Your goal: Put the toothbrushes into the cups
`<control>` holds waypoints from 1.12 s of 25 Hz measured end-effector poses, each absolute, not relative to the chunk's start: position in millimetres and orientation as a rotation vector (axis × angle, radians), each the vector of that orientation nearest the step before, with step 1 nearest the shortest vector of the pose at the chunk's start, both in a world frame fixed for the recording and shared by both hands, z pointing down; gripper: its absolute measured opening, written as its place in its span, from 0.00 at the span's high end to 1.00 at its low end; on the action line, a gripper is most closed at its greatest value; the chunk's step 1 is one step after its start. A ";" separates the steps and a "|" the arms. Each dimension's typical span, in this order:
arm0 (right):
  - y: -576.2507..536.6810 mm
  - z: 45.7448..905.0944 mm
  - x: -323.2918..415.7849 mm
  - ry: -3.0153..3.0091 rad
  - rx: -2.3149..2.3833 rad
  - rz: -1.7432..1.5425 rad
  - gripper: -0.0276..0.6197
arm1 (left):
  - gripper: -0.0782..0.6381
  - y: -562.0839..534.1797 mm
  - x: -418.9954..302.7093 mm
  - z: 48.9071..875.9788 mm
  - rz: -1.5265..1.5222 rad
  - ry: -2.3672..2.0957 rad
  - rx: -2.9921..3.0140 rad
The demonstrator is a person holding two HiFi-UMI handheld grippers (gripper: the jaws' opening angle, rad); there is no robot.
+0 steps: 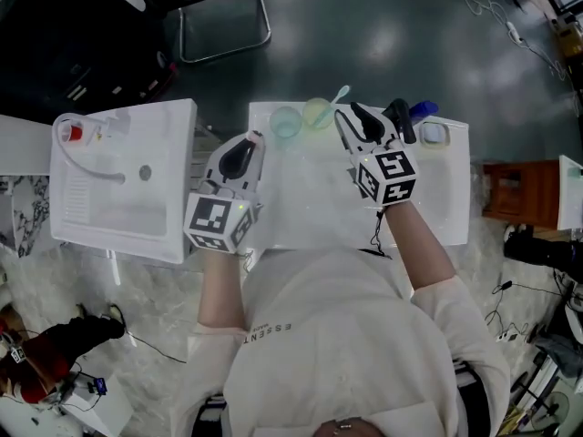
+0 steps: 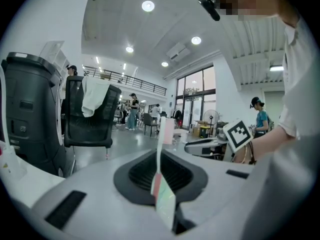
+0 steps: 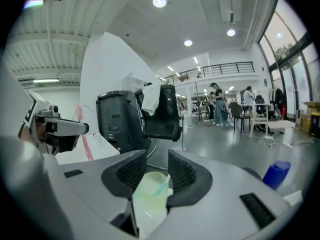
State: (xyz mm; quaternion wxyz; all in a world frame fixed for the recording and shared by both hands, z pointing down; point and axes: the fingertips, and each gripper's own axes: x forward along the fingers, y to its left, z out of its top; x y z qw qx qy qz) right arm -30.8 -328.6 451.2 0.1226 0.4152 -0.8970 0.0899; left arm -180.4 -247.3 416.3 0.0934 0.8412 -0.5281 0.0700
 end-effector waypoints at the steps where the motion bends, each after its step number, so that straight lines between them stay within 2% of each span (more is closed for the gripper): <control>1: -325.9 440.6 -29.9 -2.638 1.210 0.216 0.73 | 0.86 -245.9 -178.3 412.2 0.204 -1.573 2.500; 3: -322.1 421.9 -27.3 -2.671 1.218 0.137 0.74 | 0.86 -244.3 -175.0 404.8 0.200 -1.590 2.508; 7: -316.4 397.7 -19.0 -2.725 1.257 0.079 0.89 | 0.86 -244.5 -169.0 393.7 0.191 -1.611 2.529; 10: -311.3 389.0 -15.0 -2.760 1.276 0.087 0.91 | 0.86 -246.7 -165.8 388.4 0.197 -1.613 2.547; 21: -306.5 391.4 -10.2 -2.779 1.248 0.139 0.93 | 0.86 -287.6 -142.2 412.7 0.257 -1.473 2.622; 28: -314.2 396.1 6.2 -2.732 1.306 0.135 0.93 | 0.86 -315.0 -131.4 456.9 0.301 -1.409 2.582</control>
